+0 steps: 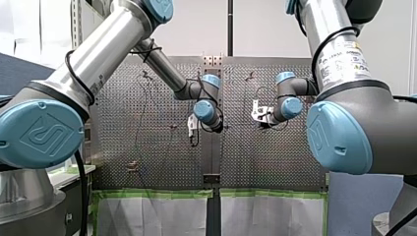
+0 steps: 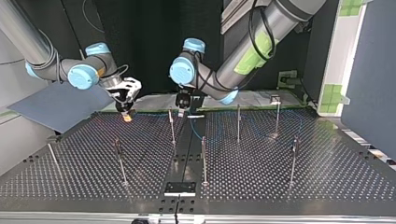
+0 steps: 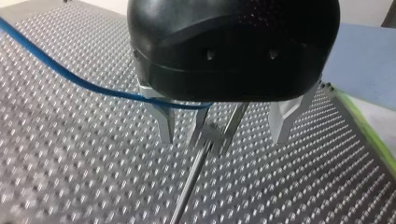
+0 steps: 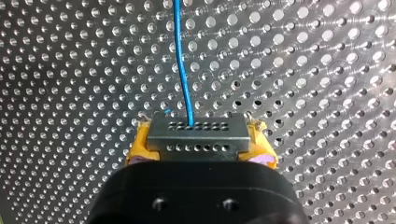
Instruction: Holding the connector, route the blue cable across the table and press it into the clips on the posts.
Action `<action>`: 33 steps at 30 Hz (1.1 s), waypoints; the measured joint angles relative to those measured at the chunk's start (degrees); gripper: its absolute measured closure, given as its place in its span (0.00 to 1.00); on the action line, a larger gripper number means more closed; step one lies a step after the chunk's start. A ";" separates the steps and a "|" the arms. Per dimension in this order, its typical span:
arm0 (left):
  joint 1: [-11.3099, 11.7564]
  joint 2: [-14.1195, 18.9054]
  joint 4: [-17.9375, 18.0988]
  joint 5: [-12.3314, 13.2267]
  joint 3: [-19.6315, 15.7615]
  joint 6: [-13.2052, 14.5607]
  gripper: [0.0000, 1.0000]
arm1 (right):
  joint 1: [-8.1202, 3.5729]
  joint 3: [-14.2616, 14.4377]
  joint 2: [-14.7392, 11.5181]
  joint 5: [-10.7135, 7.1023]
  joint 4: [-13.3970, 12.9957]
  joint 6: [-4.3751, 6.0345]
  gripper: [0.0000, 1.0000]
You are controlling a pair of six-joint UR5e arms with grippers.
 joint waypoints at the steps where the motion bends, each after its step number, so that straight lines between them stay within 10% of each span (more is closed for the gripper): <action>1: -0.52 0.02 -0.17 -0.56 -0.05 0.03 0.01 | 0.07 0.01 0.00 0.00 0.00 0.00 1.00; 14: -3.75 0.43 -1.26 -7.78 -0.29 0.11 0.01 | -0.33 0.01 0.04 -0.02 0.00 0.31 1.00; 33: -9.20 0.14 7.50 -7.32 0.08 -5.01 0.01 | -0.45 0.00 0.02 -0.34 0.00 0.42 1.00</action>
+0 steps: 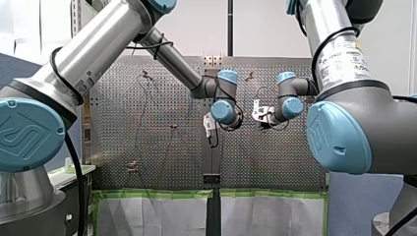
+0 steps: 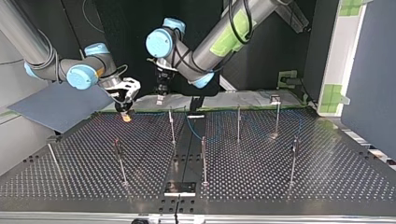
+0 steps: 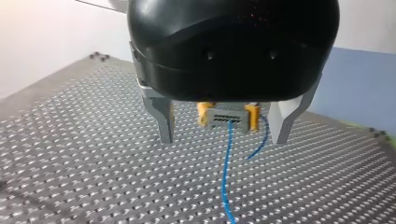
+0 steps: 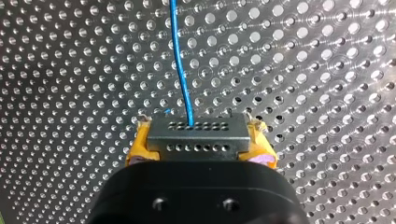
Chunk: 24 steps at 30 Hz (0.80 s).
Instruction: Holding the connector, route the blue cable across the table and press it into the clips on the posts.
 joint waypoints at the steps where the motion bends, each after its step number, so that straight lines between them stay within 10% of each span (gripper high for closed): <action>1: 0.12 -0.04 0.31 0.01 0.09 -0.39 0.01 | -0.04 -0.01 0.00 0.00 0.00 0.00 1.00; 24: 0.25 -7.92 -5.72 1.06 11.09 -5.57 0.01 | -0.88 -0.11 -0.17 -0.27 0.36 0.32 1.00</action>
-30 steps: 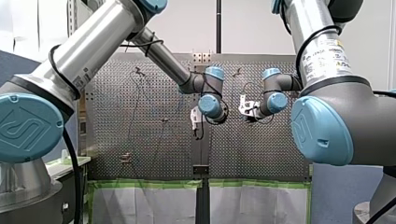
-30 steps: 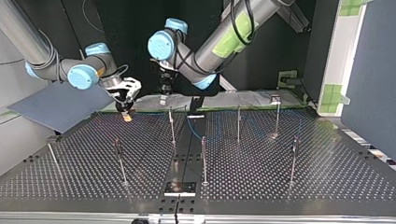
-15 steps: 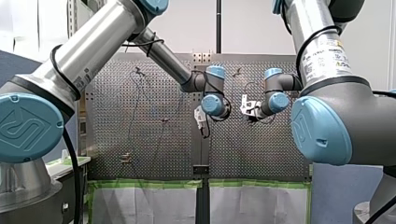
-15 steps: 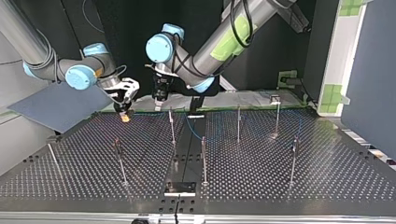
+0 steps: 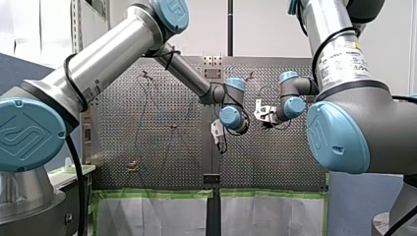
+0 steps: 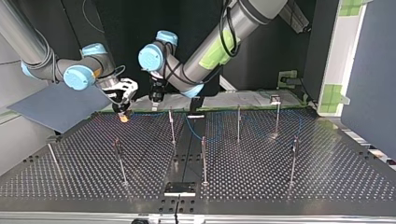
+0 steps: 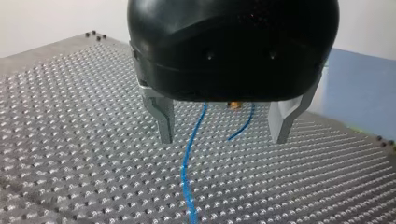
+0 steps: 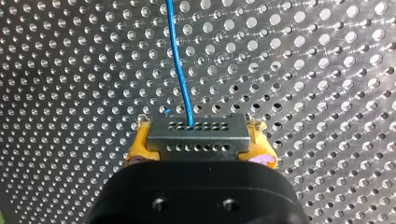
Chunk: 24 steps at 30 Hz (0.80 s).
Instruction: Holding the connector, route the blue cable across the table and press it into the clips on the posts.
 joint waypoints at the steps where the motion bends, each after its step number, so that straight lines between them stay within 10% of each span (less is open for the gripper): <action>1: 0.14 -0.16 -0.09 -0.01 0.51 -0.19 0.01 | 0.00 -0.01 0.01 0.00 0.00 0.04 1.00; 24: 1.58 -5.66 -0.52 -1.96 9.61 -1.12 0.01 | -0.05 0.00 0.06 -0.88 -0.01 0.46 1.00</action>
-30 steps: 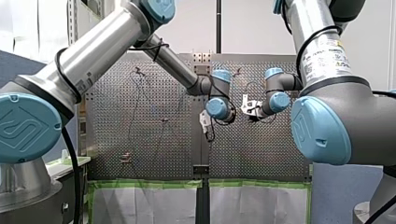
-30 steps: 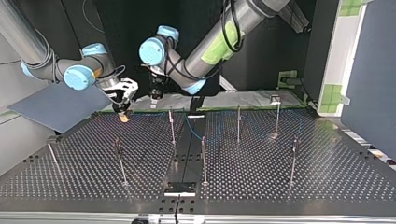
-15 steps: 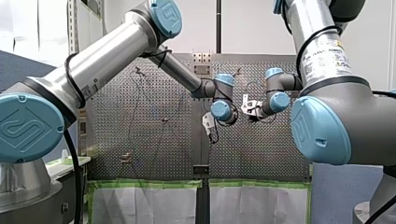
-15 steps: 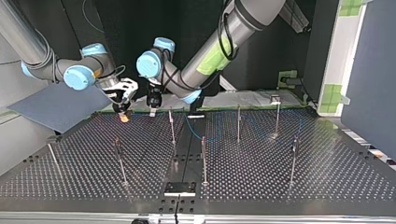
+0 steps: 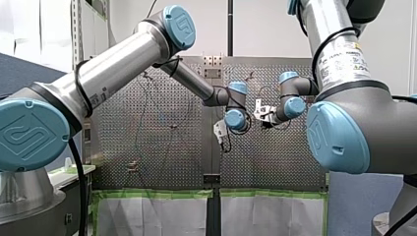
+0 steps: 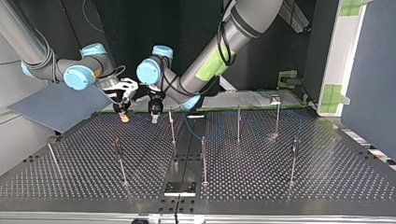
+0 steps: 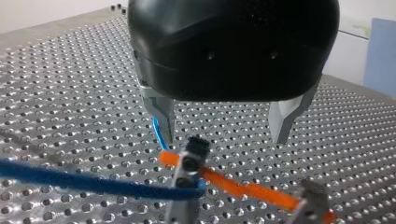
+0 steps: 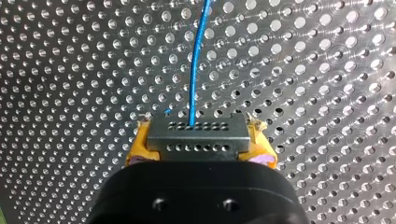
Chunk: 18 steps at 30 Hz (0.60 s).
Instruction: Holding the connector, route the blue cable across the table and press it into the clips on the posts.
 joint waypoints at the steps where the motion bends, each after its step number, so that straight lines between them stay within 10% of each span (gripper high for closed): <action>1: 0.03 -0.02 -0.01 0.01 0.08 0.01 0.01 | -0.01 0.00 0.00 0.00 -0.01 0.00 1.00; 10: 0.08 -0.22 0.09 -0.08 0.19 0.01 0.01 | -0.34 0.00 0.00 0.00 -0.14 0.09 1.00; 11: 0.08 -0.22 0.11 -0.08 0.19 0.02 0.40 | -0.35 0.00 0.00 0.00 -0.15 0.13 1.00; 18: 0.26 -0.22 1.13 0.06 0.20 -0.02 1.00 | -0.52 -0.10 -0.01 -0.35 -0.09 0.26 1.00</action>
